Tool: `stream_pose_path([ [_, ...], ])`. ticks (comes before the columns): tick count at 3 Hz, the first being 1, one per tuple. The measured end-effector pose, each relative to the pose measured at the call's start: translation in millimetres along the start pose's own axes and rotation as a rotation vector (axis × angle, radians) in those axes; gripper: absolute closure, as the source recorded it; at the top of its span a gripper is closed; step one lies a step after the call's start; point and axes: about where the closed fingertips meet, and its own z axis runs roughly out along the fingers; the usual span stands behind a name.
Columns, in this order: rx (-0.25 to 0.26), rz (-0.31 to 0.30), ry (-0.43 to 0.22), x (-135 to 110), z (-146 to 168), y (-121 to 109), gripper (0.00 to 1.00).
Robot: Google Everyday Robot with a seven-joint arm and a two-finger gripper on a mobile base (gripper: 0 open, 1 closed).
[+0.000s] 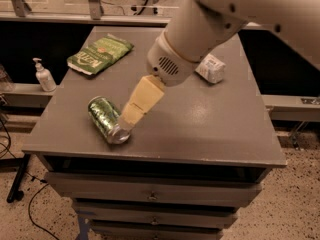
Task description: Place green can upright
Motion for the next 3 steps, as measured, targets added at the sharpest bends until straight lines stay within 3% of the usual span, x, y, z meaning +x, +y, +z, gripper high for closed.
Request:
stream_pose_path([
  [1, -0.046, 0.047, 0.009, -24.7, 38.0, 9.5, 0.00],
  [2, -0.051, 0.077, 0.041, -42.8, 60.0, 17.4, 0.00],
  [3, -0.003, 0.096, 0.100, -54.8, 81.3, 22.8, 0.00],
])
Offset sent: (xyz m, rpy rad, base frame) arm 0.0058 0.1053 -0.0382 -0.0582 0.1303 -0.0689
